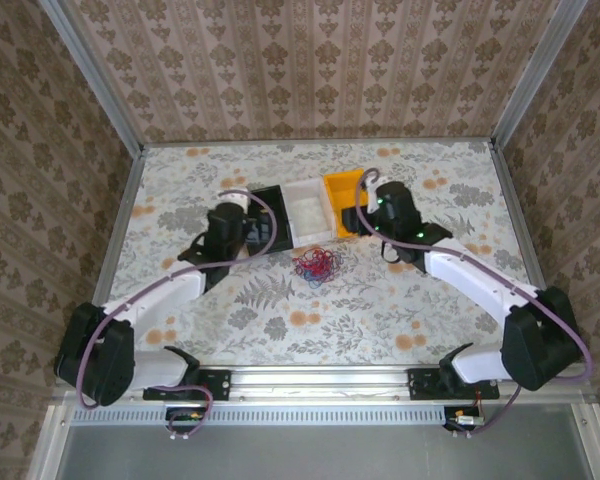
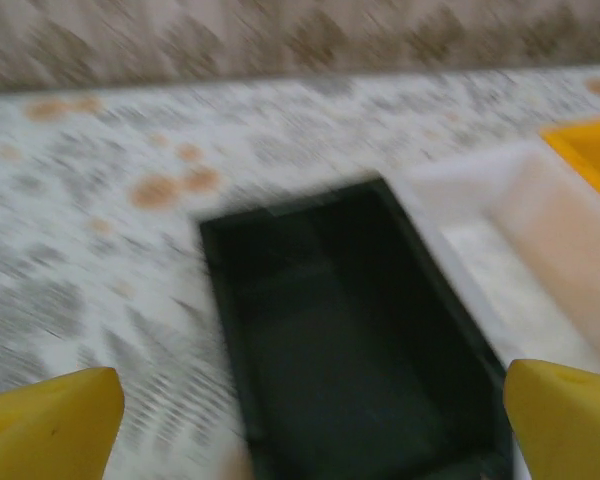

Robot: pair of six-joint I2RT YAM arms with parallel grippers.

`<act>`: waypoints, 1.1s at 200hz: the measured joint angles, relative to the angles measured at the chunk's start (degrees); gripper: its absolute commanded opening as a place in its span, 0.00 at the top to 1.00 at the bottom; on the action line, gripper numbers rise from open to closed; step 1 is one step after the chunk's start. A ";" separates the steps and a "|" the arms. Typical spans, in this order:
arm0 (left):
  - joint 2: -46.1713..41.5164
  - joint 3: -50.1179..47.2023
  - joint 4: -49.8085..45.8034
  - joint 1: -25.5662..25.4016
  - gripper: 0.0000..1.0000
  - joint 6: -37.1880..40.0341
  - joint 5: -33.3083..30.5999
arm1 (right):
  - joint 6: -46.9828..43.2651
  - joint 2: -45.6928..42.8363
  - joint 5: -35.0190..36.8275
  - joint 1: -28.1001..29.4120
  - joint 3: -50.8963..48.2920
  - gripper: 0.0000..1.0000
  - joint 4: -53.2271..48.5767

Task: Untangle the cables

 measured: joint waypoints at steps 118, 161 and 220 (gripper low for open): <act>1.86 -4.48 -14.40 -3.37 0.16 -32.81 -5.16 | 6.86 13.16 -2.67 12.28 10.56 0.63 -12.22; 1.86 -3.96 -19.30 -2.73 0.15 -35.63 -6.86 | 7.13 17.97 -4.15 13.75 13.75 0.64 -13.73; 2.56 -3.23 -19.65 -2.73 0.15 -35.98 -6.86 | 7.10 22.14 -5.22 13.94 16.68 0.66 -15.21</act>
